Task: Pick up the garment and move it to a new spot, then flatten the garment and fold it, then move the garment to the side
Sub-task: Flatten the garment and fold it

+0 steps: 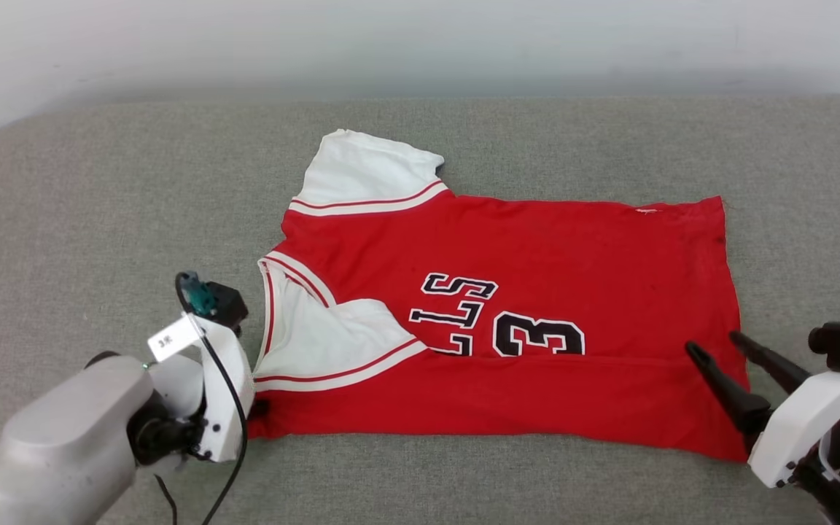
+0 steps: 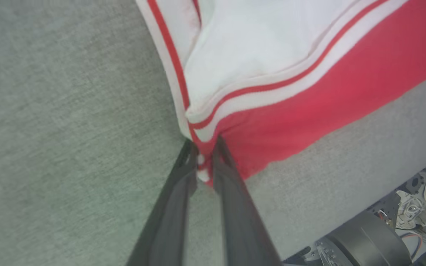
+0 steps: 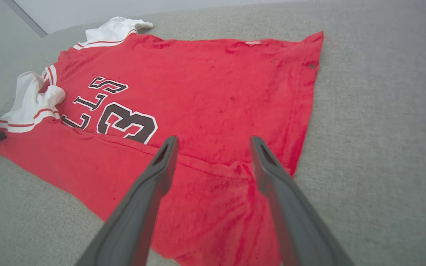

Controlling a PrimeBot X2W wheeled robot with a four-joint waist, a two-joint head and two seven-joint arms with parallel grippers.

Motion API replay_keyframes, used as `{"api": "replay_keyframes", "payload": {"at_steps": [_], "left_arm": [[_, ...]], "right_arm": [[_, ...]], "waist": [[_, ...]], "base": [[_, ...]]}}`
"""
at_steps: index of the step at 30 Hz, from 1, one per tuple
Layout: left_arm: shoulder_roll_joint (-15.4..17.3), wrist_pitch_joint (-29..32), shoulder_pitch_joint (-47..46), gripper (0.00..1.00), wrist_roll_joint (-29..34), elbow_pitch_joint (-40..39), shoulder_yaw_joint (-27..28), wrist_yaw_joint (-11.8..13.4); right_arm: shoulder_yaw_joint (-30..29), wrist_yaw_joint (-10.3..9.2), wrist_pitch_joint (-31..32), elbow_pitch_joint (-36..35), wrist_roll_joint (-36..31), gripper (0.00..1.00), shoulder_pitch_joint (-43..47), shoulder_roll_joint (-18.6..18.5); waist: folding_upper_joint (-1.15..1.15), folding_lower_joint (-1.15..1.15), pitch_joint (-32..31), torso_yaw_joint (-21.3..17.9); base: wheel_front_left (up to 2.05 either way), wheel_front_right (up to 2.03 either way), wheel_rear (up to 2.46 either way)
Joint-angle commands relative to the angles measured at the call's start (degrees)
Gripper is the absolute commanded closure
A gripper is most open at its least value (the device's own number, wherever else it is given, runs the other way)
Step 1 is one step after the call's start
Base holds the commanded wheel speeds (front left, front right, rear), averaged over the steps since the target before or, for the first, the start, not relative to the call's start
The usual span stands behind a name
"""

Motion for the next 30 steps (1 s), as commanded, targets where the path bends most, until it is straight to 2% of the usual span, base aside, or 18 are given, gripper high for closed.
{"api": "replay_keyframes", "payload": {"at_steps": [1,5,9,14,17,20,23,30], "left_arm": [[-0.71,-0.19,2.16,1.0,0.09,-0.18,-1.03,-0.02],[1.01,-3.58,0.86,1.0,1.63,-2.14,-0.96,-0.02],[2.58,-7.09,0.0,1.0,2.56,-4.75,-0.69,-0.02],[4.14,-10.17,-0.92,1.0,3.61,-7.32,-0.19,-0.03],[4.43,-11.1,-1.19,1.0,4.25,-8.67,-0.19,-0.02],[4.53,-11.68,-1.47,1.0,4.48,-9.9,0.11,0.35],[4.48,-11.97,-1.84,1.0,4.87,-10.97,0.17,0.75],[4.3,-12.23,-2.41,1.0,5.96,-12.21,0.07,1.07]], "right_arm": [[-0.28,-0.05,0.03,-0.2,-0.49,0.0,-0.78,-0.61],[-1.52,-0.05,1.18,-1.24,-1.8,0.0,-1.44,-2.96],[-2.99,-0.05,5.32,-3.27,-3.32,0.0,-1.96,-6.68],[-4.08,-0.05,17.63,-6.27,-2.0,0.0,-0.84,-11.61],[-5.23,-0.05,25.22,-7.64,-1.3,0.0,-0.62,-12.64],[-6.15,-0.05,31.28,-8.01,-0.81,0.0,0.2,-11.53],[-6.73,-0.05,34.69,-7.46,-1.25,0.0,0.7,-9.57],[-5.11,-0.05,35.97,-1.94,-3.47,0.0,0.8,-3.75]], "waist": [[0.0,0.0,-0.34,0.04],[0.0,0.0,-1.58,0.15],[0.0,0.0,-2.52,0.35],[0.0,0.0,-2.89,0.75],[0.0,0.0,-2.66,0.94],[0.0,0.0,-2.22,1.16],[0.0,0.0,-1.51,1.59],[0.0,0.0,0.35,2.52]], "base": [[0.0,0.0,0.0],[0.0,0.0,0.0],[0.0,0.0,0.0],[0.0,0.0,0.0],[0.0,0.0,0.0],[0.0,0.0,0.0],[0.0,0.0,0.0],[0.0,0.0,0.0]]}}
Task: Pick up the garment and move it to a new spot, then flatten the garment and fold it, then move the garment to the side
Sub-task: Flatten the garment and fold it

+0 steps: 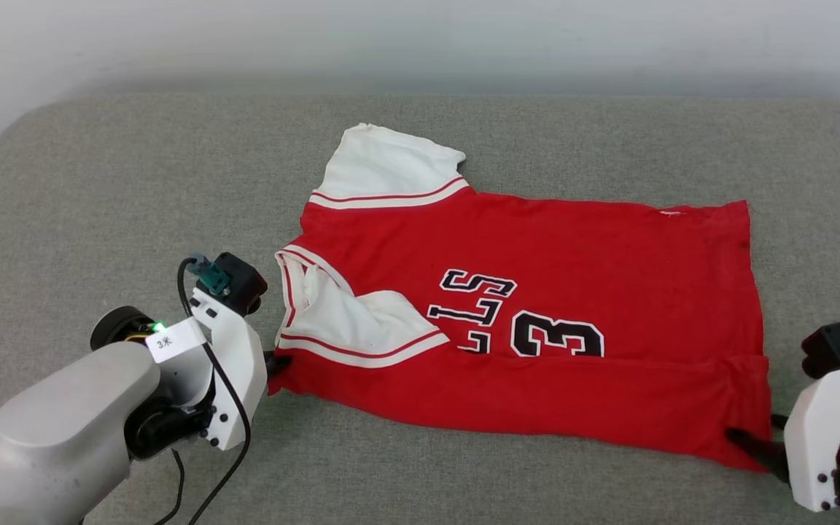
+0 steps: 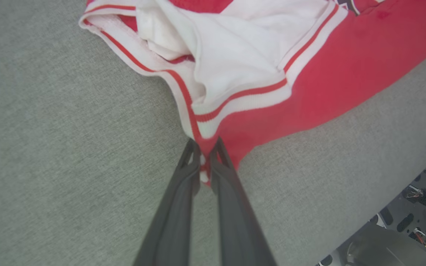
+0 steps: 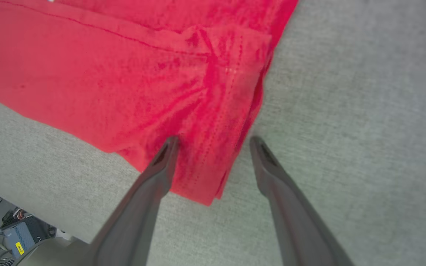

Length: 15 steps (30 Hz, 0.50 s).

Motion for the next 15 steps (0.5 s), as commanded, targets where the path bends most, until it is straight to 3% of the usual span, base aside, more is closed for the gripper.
{"api": "replay_keyframes", "payload": {"at_steps": [1,8,9,10,12,15], "left_arm": [[-0.25,-0.3,-0.62,1.0,0.28,-0.16,0.18,0.22],[-0.68,-1.16,0.07,1.0,0.2,0.83,0.24,0.29],[-0.64,-1.42,0.45,1.0,0.12,1.05,0.24,0.26],[-0.59,-1.61,0.86,1.0,-0.2,1.28,0.3,0.24],[-0.54,-1.93,1.67,1.0,-0.75,1.75,0.31,0.19],[-0.36,-2.63,2.92,1.0,-1.68,2.35,0.48,0.12]], "right_arm": [[0.45,-0.05,-0.46,1.16,-0.53,0.0,-0.08,1.02],[6.63,0.05,-3.59,8.4,-1.23,0.0,0.39,5.72],[7.31,0.06,-4.41,8.7,-0.88,0.57,0.24,5.84],[7.79,0.06,-5.29,8.88,-0.66,0.85,-0.08,5.66],[8.64,0.05,-6.9,9.03,-1.04,1.0,-0.92,4.23],[9.09,-0.05,-9.81,8.41,-0.92,1.0,-1.74,2.07]], "waist": [[0.0,0.0,0.51,0.32],[0.0,0.0,1.65,0.83],[0.0,0.0,1.52,0.68],[0.0,0.0,1.32,0.5],[0.0,0.0,0.64,0.15],[0.0,0.0,-0.7,-0.31]], "base": [[0.0,0.0,0.0],[0.0,0.0,0.0],[0.0,0.0,0.0],[0.0,0.0,0.0],[0.0,0.0,0.0],[0.0,0.0,0.0]]}}
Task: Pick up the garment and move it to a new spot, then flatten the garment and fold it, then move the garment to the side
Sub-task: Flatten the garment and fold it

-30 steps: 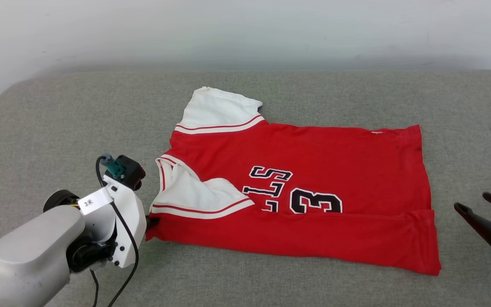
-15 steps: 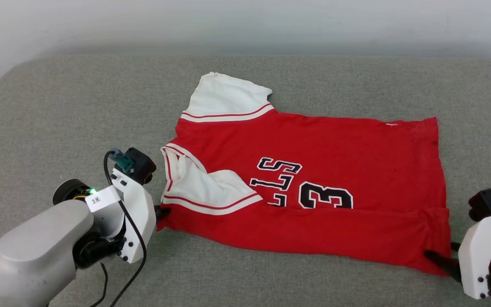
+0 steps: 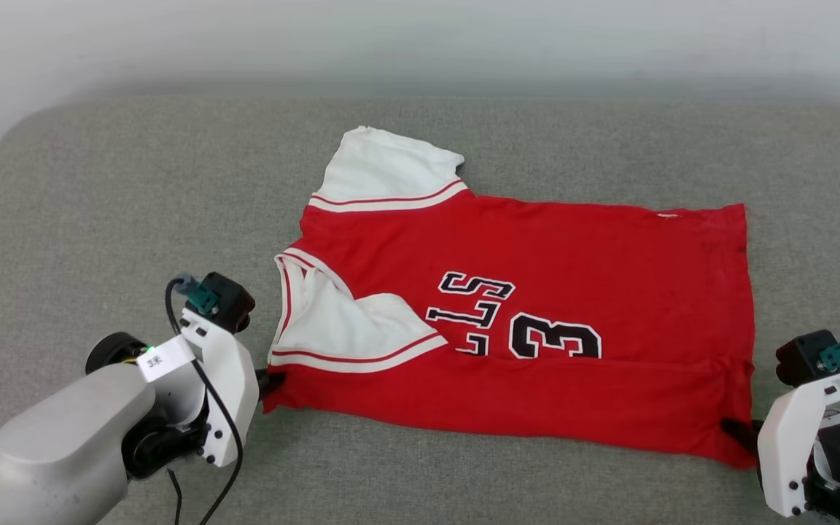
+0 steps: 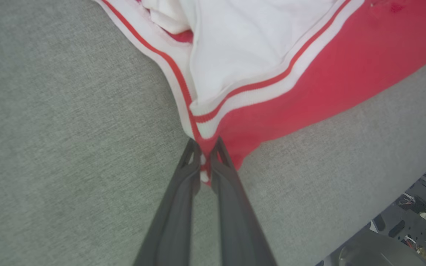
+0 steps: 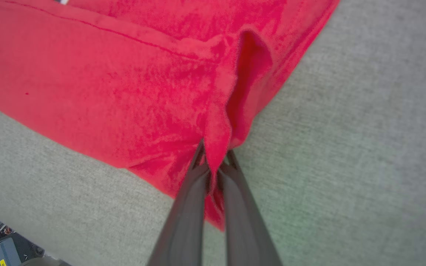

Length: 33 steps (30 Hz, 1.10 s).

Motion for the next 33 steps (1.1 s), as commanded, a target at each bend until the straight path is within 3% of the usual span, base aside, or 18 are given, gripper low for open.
{"api": "replay_keyframes", "payload": {"at_steps": [1,10,19,27,33], "left_arm": [[0.15,-0.51,0.91,1.0,-0.57,0.19,0.27,-0.05],[3.02,-1.79,4.65,1.0,-2.7,-2.83,0.52,0.28],[7.55,-1.93,9.1,1.0,-3.35,-10.67,-0.05,3.14],[6.93,-1.62,12.1,1.0,-4.26,-12.55,-0.47,5.12],[5.05,-1.55,12.94,1.0,-4.43,-7.09,-0.75,4.45]], "right_arm": [[0.72,-0.03,-0.54,0.26,0.81,1.0,0.96,-0.08],[-1.15,-0.04,-5.25,-5.05,3.31,1.0,4.71,-3.83],[-6.54,-0.04,-3.34,-10.68,3.13,1.0,11.75,-5.75],[-10.57,-0.04,0.59,-12.35,3.49,1.0,14.37,-2.27],[-11.2,-0.04,1.76,-7.96,2.41,1.0,12.8,1.67]], "waist": [[0.0,0.0,-1.11,-0.4],[0.0,0.0,-5.1,-0.6],[0.0,0.0,-6.54,-0.58],[0.0,0.0,-5.04,-0.88],[0.0,0.0,-3.35,-1.08]], "base": [[0.0,0.0,0.0],[0.0,0.0,0.0],[0.0,0.0,0.0],[0.0,0.0,0.0],[0.0,0.0,0.0]]}}
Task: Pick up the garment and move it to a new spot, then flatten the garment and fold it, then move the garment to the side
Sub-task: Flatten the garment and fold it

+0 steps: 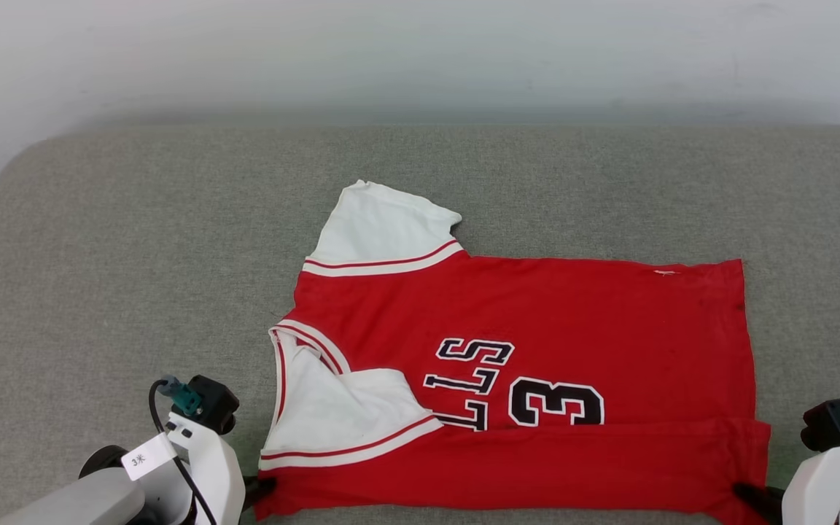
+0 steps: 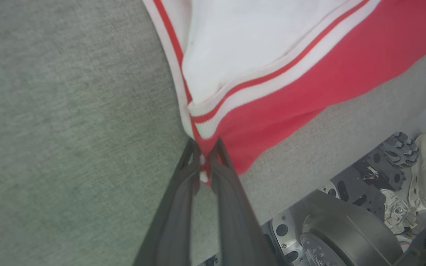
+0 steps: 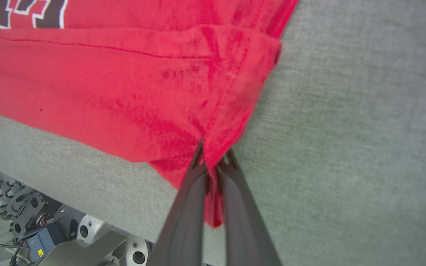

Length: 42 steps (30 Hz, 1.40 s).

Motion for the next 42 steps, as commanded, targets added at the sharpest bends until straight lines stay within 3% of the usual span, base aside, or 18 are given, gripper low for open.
{"api": "replay_keyframes", "payload": {"at_steps": [1,4,5,6,12,17,26,30,37,42], "left_arm": [[-0.13,-0.09,0.45,1.0,-0.14,0.46,0.0,-0.18],[-0.88,-0.83,0.64,1.0,-0.41,2.27,0.3,-0.55],[-0.92,-1.03,0.79,0.56,-0.49,2.74,0.38,-0.54],[-0.87,-1.06,0.89,0.0,-0.57,3.05,0.39,-0.57],[1.11,-3.59,-1.19,0.0,0.48,1.6,2.07,0.04],[2.6,-6.94,-5.42,0.0,3.21,0.24,4.82,1.29],[-0.67,-13.38,-15.31,0.0,7.48,3.39,10.01,3.35],[-2.94,-14.33,-20.59,0.0,9.59,6.32,10.99,2.84],[-6.52,-9.11,-30.46,0.0,8.83,12.54,12.23,-0.76],[-8.48,0.07,-37.67,0.0,7.73,17.82,11.2,-2.92]], "right_arm": [[0.04,-0.06,-0.36,0.49,-0.33,1.0,-0.66,0.0],[0.65,-0.06,-2.24,2.28,-0.57,0.99,-0.88,0.93],[0.62,-0.06,-3.35,2.53,-0.98,0.62,-1.03,0.9],[0.44,-0.06,-4.89,2.72,-2.23,0.0,-1.3,0.41],[-2.51,-0.05,-15.36,0.47,-6.15,0.0,-1.81,1.09],[-9.26,-0.05,-25.57,-2.33,-12.46,0.0,-2.43,4.76],[-16.91,-0.04,-34.89,-11.28,-22.46,0.0,-2.84,14.46],[-17.68,-0.05,-36.81,-15.66,-25.31,0.0,-1.96,18.06],[-16.39,-0.05,-36.72,-21.65,-28.82,0.0,-1.76,21.12],[-15.34,-0.05,-36.44,-24.55,-29.86,0.0,-3.32,22.08]], "waist": [[0.0,0.0,0.05,0.07],[0.0,0.0,-0.42,0.14],[0.0,0.0,-0.73,0.13],[0.0,0.0,-1.03,0.15],[0.0,0.0,-3.61,0.11],[0.0,0.0,-4.57,-0.04],[0.0,0.0,-3.32,-1.89],[0.0,0.0,-0.85,-3.36],[0.0,0.0,5.99,-6.4],[0.0,0.0,11.26,-8.56]], "base": [[0.0,0.0,0.0],[0.0,0.0,0.0],[0.0,0.0,0.0],[0.0,0.0,0.0],[0.0,0.0,0.0],[0.0,0.0,0.0],[0.0,0.0,0.0],[0.0,0.0,0.0],[0.0,0.0,0.0],[0.0,0.0,0.0]]}}
